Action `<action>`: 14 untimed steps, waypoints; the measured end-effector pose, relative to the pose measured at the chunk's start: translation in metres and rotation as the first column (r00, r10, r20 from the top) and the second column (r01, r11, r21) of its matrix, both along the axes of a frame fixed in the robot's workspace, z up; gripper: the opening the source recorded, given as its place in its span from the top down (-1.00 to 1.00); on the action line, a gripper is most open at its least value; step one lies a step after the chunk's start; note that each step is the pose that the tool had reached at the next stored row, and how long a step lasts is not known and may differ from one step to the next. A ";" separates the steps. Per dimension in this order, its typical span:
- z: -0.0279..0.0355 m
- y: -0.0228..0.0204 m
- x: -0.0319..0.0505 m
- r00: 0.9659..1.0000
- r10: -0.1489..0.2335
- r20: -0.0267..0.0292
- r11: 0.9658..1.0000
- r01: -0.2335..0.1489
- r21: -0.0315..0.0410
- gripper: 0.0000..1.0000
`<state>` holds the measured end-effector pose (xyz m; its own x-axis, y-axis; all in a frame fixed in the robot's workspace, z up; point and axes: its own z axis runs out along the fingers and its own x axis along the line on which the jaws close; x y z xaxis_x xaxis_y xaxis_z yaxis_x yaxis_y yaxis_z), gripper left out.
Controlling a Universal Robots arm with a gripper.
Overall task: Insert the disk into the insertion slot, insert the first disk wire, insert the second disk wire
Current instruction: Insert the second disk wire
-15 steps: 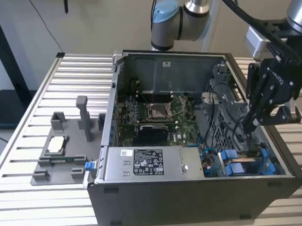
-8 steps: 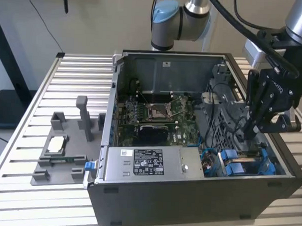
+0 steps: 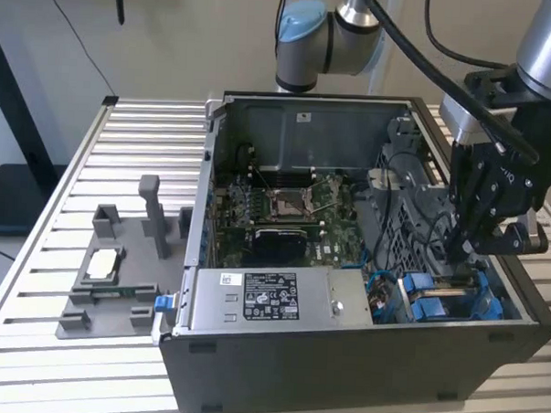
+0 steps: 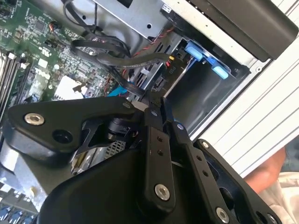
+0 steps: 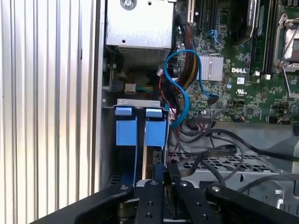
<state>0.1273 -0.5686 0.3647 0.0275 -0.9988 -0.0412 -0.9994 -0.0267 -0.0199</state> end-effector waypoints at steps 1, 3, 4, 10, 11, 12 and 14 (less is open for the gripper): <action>-0.0010 -0.0005 -0.0001 1.000 0.000 0.004 1.000 0.000 0.000 0.69; -0.0027 -0.0009 -0.0003 1.000 0.000 0.013 1.000 0.000 0.000 0.69; -0.0032 -0.0008 -0.0002 1.000 0.000 0.014 1.000 0.000 0.000 0.69; -0.0039 -0.0008 -0.0002 1.000 0.000 0.015 1.000 0.000 0.000 0.69; -0.0045 -0.0009 -0.0003 1.000 0.000 0.017 1.000 0.000 0.000 0.69; -0.0051 -0.0009 -0.0004 1.000 -0.001 0.020 1.000 0.001 0.000 0.69; -0.0069 -0.0009 -0.0003 1.000 -0.004 0.027 1.000 0.004 0.000 0.69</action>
<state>0.1270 -0.5694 0.3578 0.0242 -0.9989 -0.0404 -0.9986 -0.0223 -0.0470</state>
